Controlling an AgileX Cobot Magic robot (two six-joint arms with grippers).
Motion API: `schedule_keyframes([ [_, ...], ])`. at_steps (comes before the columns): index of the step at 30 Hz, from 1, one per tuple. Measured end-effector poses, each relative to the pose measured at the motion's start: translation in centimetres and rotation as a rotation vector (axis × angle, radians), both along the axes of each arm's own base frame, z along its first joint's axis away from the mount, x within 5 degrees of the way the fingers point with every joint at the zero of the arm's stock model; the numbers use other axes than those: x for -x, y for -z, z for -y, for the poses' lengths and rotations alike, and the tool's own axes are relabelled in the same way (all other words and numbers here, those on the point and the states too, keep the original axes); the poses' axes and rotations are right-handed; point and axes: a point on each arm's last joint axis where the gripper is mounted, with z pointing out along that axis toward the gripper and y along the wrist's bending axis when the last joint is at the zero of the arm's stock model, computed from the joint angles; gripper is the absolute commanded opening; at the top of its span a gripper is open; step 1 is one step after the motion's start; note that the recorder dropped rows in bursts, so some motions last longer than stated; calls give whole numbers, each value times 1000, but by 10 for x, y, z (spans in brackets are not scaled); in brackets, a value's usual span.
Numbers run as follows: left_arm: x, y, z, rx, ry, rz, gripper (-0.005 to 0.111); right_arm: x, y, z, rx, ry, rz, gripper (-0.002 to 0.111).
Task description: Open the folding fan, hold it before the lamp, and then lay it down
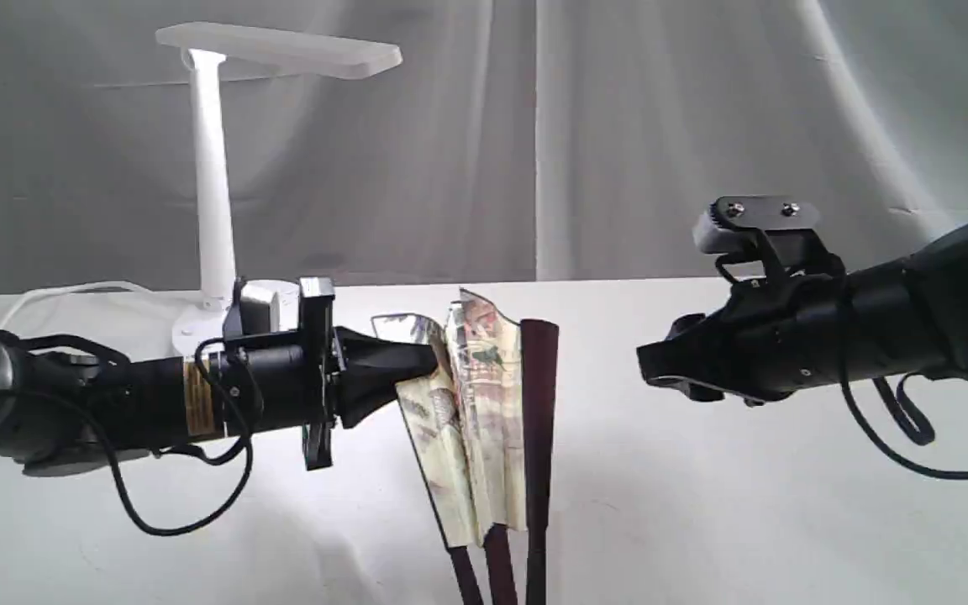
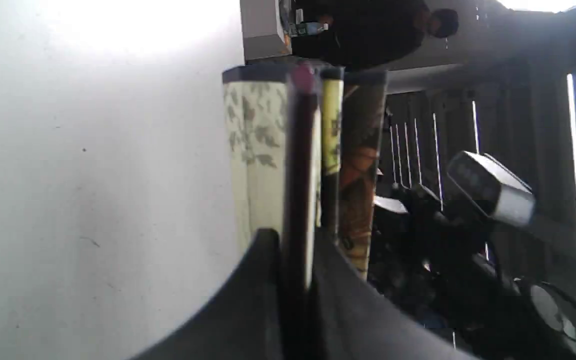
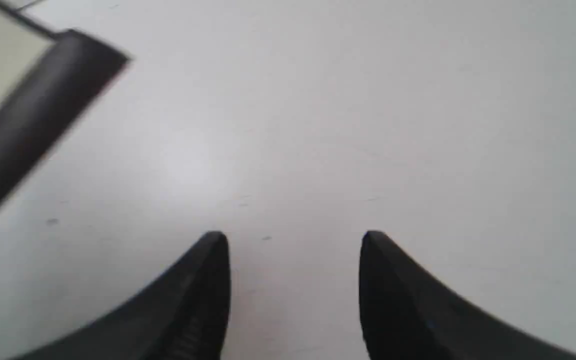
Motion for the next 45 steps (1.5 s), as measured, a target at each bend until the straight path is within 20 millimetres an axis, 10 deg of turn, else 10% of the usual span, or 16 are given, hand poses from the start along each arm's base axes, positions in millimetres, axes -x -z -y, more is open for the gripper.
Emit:
schedule_keyframes([
  [12,1,-8,0,-1,9,21,0,8,18,66,291,679,133,0],
  [24,1,-8,0,-1,8,19,0,6,7,7,-8,13,-79,0],
  [37,0,-9,0,8,-1,10,0,8,-1,146,-39,535,-563,0],
  [45,-1,-9,0,19,-14,9,0,-23,-28,90,-206,189,-202,0],
])
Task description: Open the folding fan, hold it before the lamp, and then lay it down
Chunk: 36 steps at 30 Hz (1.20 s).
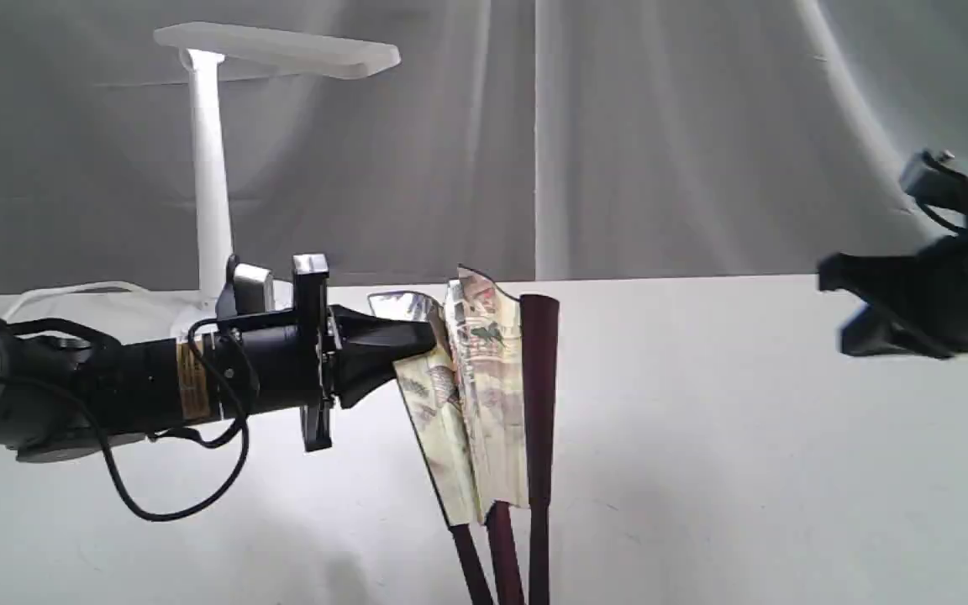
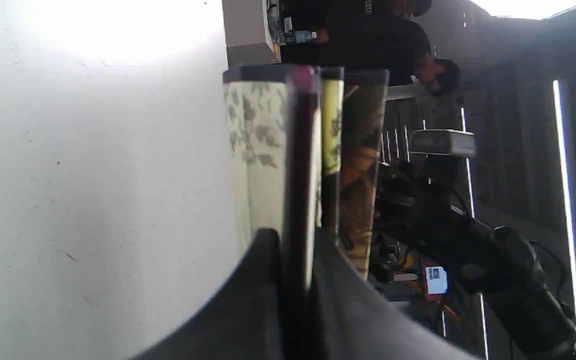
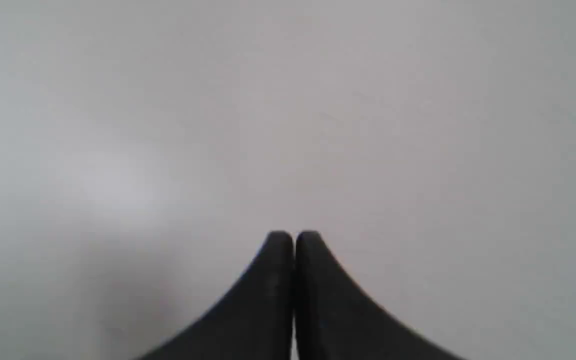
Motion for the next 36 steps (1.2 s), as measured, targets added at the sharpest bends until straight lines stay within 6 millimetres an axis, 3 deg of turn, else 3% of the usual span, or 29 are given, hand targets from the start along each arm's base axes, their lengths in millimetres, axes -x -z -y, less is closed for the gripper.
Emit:
schedule_keyframes([
  [4,0,0,0,1,-1,0,0,1,-15,-34,-419,-230,175,0],
  [6,0,0,0,1,-1,0,0,-2,-14,-35,-586,-284,242,0],
  [9,0,0,0,1,-1,0,0,-8,5,-29,-657,-284,242,0],
  [15,0,0,0,1,-1,0,0,-13,70,-31,-689,-257,62,0],
  [21,0,0,0,1,-1,0,0,-11,105,-49,-704,-279,-43,5],
  [29,-2,-2,-1,19,-24,-3,0,-4,106,-58,-622,-407,-15,38],
  [33,-2,-2,-1,19,-24,-3,0,-2,92,-58,-488,-566,157,37],
  [36,-2,-2,-1,20,-26,-3,0,0,85,-58,-413,-651,260,24],
])
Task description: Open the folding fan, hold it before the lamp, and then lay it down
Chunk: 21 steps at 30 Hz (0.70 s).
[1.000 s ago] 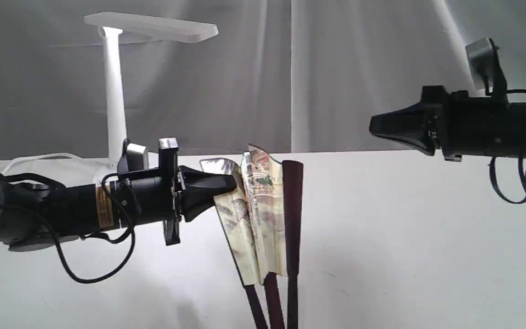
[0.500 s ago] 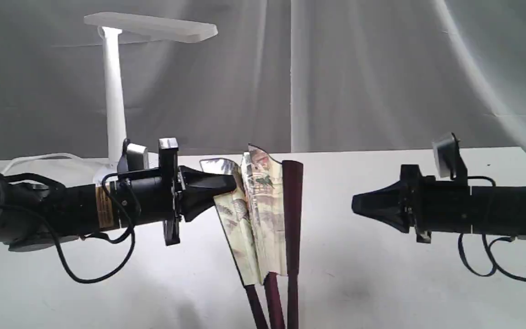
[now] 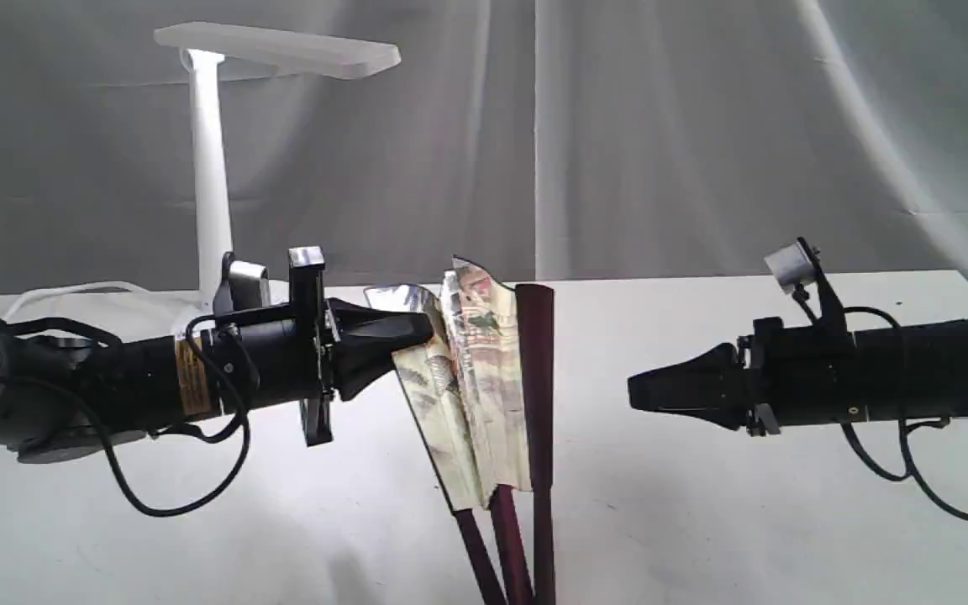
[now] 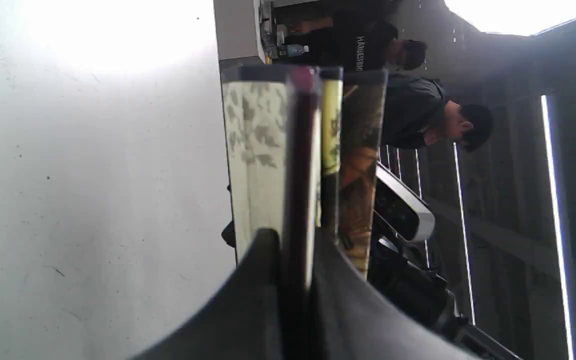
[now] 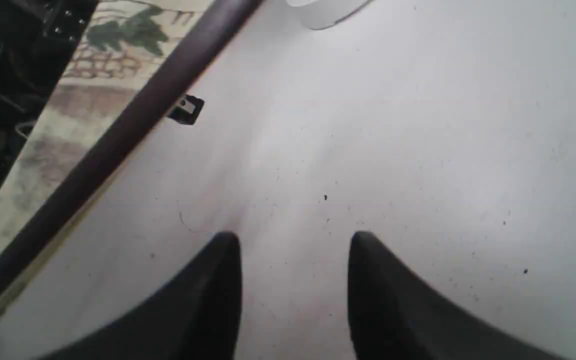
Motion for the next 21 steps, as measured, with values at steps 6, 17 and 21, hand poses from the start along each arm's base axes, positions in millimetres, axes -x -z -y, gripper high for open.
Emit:
schedule_keyframes([
  [6,0,0,0,0,0,0,0,3,-19,0,55,-62,210,0],
  [17,0,0,0,-1,2,0,0,7,-40,18,677,564,240,0],
  [21,1,0,0,-6,8,1,0,0,-67,47,878,993,161,0],
])
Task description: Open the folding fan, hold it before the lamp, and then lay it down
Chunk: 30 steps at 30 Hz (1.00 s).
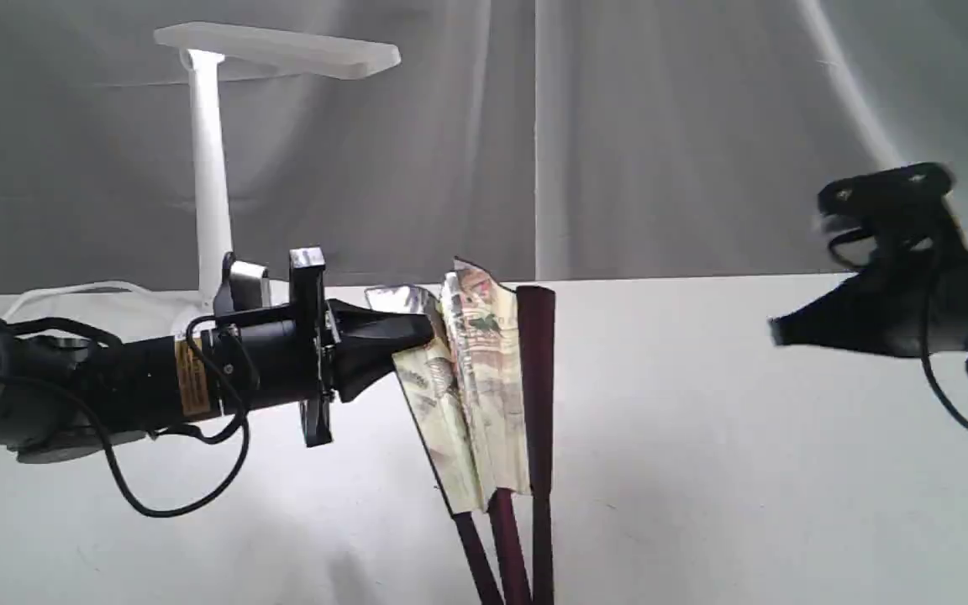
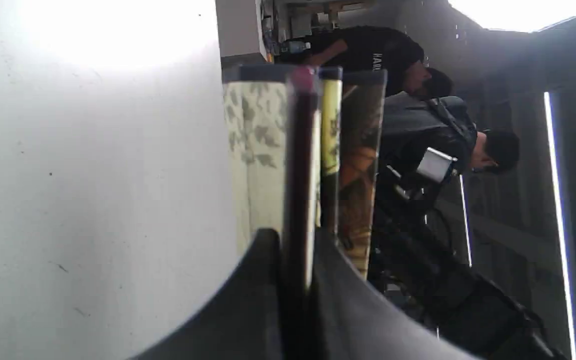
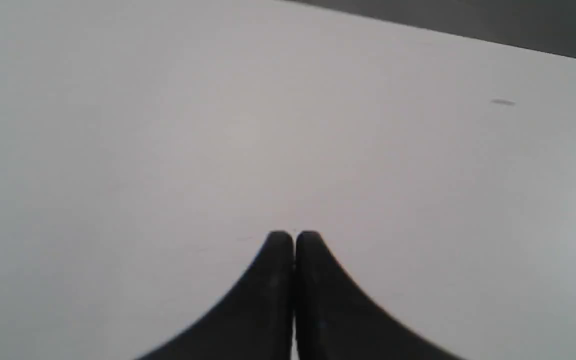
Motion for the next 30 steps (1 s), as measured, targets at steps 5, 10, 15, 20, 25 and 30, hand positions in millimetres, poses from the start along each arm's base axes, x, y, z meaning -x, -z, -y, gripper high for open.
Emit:
schedule_keyframes([
  [5,2,1,1,-18,22,2,0,7,-15,30,-44,471,120,0],
  [10,2,2,1,-23,29,3,0,6,-13,27,-277,590,227,0],
  [15,3,2,1,-25,32,4,0,-1,-15,4,-782,615,262,0],
  [20,3,2,1,-25,32,4,0,-24,-51,-22,-632,137,204,0],
  [25,3,2,1,-25,32,4,0,-23,-74,-39,-421,-166,15,0],
  [30,3,2,1,-31,39,4,0,-3,-49,-32,-390,-58,122,0],
])
